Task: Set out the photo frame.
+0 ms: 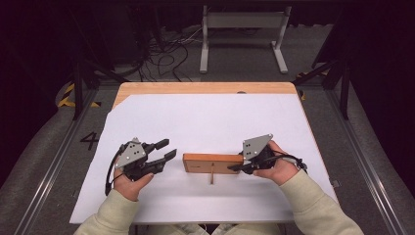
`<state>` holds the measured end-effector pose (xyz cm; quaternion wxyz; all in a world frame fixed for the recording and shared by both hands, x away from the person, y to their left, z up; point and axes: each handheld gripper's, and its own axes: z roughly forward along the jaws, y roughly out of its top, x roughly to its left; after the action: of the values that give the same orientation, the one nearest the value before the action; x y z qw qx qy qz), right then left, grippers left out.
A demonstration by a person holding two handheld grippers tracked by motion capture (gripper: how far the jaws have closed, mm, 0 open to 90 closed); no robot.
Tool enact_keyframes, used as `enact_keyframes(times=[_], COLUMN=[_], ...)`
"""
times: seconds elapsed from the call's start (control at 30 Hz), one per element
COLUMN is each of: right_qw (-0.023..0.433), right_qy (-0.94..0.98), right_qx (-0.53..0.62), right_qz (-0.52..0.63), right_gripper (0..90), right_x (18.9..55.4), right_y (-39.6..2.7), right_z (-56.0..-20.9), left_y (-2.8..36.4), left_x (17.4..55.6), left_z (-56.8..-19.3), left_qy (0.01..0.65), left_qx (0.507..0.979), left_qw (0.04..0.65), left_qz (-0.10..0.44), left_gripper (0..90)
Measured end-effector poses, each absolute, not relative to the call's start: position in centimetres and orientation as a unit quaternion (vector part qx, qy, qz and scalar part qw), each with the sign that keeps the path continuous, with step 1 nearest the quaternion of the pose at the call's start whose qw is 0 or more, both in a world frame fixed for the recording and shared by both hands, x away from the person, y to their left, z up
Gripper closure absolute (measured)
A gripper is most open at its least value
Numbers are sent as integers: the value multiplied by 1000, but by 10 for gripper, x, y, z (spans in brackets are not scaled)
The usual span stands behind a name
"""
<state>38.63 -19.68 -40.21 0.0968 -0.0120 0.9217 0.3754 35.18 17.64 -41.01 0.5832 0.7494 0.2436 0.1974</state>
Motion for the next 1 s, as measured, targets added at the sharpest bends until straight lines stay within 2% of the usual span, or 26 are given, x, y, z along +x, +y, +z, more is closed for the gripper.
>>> enact_keyframes(times=[0.17, 0.4, 0.6, 0.77, 0.87, 1.0], right_qw=[105, 97, 105, 101, 94, 92], right_qy=[923, 923, 920, 917, 917, 919], right_qx=[-30, -25, 5, 43, 71, 97], right_qz=[368, 373, 378, 384, 381, 372], right_gripper=[696, 609, 479, 433, 470, 572], right_x=[380, 369, 364, 361, 356, 349], right_y=[-196, -199, -204, -212, -219, -227], right_z=[-402, -404, -405, -404, -404, -404], left_y=[177, 175, 174, 175, 175, 174], left_x=[353, 356, 359, 360, 361, 361], left_z=[-412, -416, -417, -418, -419, -419], left_qy=[248, 250, 251, 255, 253, 254], left_qx=[752, 761, 765, 764, 766, 766], left_qw=[579, 566, 561, 561, 560, 560], left_qz=[195, 196, 194, 193, 191, 190], left_gripper=[526, 522, 507, 483, 477, 477])
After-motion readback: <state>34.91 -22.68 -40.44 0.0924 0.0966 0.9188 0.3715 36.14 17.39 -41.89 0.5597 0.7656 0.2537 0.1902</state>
